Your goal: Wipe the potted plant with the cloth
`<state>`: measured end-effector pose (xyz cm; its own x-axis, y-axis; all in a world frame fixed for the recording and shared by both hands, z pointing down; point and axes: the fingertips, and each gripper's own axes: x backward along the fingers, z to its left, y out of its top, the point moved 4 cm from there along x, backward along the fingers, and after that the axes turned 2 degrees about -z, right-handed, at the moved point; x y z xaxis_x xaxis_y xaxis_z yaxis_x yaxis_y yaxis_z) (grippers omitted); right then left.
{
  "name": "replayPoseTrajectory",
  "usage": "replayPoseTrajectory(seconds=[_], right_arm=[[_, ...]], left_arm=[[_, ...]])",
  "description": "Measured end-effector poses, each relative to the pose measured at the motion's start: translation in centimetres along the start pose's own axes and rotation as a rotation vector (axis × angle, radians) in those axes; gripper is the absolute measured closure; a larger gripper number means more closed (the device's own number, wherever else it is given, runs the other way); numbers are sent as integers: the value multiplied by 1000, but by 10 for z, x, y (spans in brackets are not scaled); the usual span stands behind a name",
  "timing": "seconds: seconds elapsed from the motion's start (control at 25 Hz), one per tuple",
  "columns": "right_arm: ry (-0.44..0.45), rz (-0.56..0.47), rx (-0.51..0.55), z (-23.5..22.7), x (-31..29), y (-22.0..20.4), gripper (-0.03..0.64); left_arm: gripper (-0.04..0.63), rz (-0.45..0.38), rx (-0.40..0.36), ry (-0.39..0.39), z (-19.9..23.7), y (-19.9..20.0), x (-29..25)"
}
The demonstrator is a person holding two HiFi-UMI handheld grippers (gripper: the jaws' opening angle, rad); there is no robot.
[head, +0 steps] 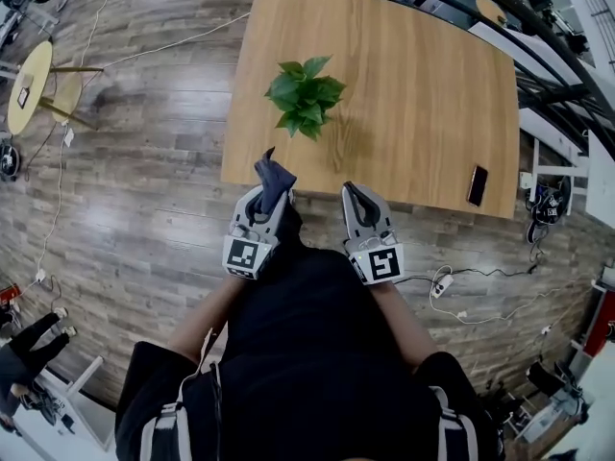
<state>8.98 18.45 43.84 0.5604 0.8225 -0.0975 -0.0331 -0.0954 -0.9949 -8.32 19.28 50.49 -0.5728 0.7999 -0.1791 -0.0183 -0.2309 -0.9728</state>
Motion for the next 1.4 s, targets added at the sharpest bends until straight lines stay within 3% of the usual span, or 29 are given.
replayPoseTrajectory(seconds=[0.16, 0.36, 0.6, 0.68, 0.92, 1.04, 1.24, 1.4], right_arm=[[-27, 3, 49, -14, -28, -5, 595], [-22, 44, 38, -34, -56, -12, 595], [29, 106, 44, -62, -86, -48, 589], [75, 149, 22, -68, -100, -75, 407], [288, 411, 132, -76, -130, -167, 391], [366, 466, 177, -81, -147, -192, 388], [408, 457, 199, -89, -164, -204, 388], [498, 438, 284, -83, -172, -198, 388]], left_arm=[[483, 65, 1, -29, 34, -19, -24], [483, 145, 130, -1, 70, -27, -47], [483, 235, 100, 17, 97, -51, -81], [483, 276, 94, 11, 105, -74, -94], [483, 435, 144, -25, 122, -126, -131], [483, 455, 89, -53, 132, -125, -150], [483, 511, 29, -32, 144, -129, -170], [483, 563, -75, -110, 134, -131, -182]])
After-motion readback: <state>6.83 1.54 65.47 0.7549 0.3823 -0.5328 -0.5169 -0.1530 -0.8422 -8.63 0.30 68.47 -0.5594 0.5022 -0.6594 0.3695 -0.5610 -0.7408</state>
